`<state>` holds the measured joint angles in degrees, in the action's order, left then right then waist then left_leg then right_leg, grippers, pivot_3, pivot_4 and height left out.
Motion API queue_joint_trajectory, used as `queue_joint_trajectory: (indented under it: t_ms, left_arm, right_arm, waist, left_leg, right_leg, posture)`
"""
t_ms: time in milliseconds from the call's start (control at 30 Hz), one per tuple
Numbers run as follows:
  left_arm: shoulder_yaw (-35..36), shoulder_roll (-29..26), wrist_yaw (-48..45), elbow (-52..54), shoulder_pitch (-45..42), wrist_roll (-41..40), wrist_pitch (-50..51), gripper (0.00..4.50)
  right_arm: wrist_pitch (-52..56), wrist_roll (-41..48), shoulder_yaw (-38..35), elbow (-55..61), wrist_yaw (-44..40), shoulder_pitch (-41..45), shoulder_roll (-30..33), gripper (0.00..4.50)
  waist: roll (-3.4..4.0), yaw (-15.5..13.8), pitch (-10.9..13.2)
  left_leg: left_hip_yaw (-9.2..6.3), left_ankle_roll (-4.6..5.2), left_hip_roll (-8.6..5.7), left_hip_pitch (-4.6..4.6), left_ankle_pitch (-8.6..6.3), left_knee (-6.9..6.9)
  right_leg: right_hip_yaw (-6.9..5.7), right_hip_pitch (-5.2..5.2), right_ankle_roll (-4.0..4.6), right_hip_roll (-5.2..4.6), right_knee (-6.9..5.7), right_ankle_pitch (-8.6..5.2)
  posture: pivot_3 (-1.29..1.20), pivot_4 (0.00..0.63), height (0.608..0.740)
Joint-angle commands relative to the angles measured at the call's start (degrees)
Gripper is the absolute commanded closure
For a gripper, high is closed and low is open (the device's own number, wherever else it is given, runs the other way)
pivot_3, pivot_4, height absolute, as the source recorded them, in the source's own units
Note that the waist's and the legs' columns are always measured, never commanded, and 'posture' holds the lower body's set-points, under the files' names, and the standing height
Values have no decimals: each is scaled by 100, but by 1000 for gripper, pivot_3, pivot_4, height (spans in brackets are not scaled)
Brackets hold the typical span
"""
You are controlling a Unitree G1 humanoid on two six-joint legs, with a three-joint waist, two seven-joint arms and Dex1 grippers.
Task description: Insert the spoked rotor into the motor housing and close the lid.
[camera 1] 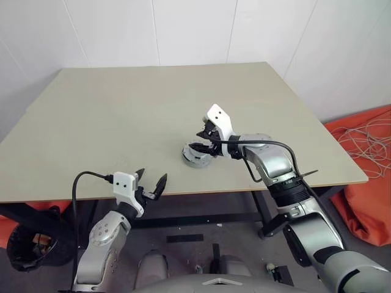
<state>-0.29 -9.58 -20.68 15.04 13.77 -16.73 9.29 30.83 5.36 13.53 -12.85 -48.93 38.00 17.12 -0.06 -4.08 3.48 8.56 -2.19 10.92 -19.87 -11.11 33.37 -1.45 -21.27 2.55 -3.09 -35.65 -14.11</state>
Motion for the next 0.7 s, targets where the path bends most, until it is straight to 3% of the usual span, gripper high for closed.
queue_joint_trajectory:
  t_ms: [33,100,433,700]
  left_arm:
    - [56,-5,-34,72,-34,-20,-144,0]
    - [67,-5,-30,72,-23,-19,-155,0]
    - [100,-6,7,144,31,-24,-142,0]
    - [95,6,40,192,72,-1,-142,0]
  right_arm:
    - [-298,102,-22,-212,-353,228,144,534]
    - [-413,100,-3,-405,-514,273,184,12]
    - [-1135,29,48,-1275,-1080,562,163,12]
    - [-1252,-249,163,-1526,-888,637,73,12]
  waist:
    - [0,-1,0]
    - [0,0,0]
    - [0,1,0]
    - [0,2,0]
  left_leg:
    - [1,0,-1,-1,0,1]
    - [1,1,-1,-1,0,2]
    - [1,2,0,-7,0,3]
    - [2,3,0,-8,1,3]
  right_leg:
    - [0,0,0,-1,0,0]
    - [0,0,0,-1,0,0]
    - [-1,-2,2,-1,0,1]
    - [-3,-3,3,-1,-1,1]
  posture:
    - [0,0,740]
    - [0,0,740]
    - [0,0,740]
    - [0,0,740]
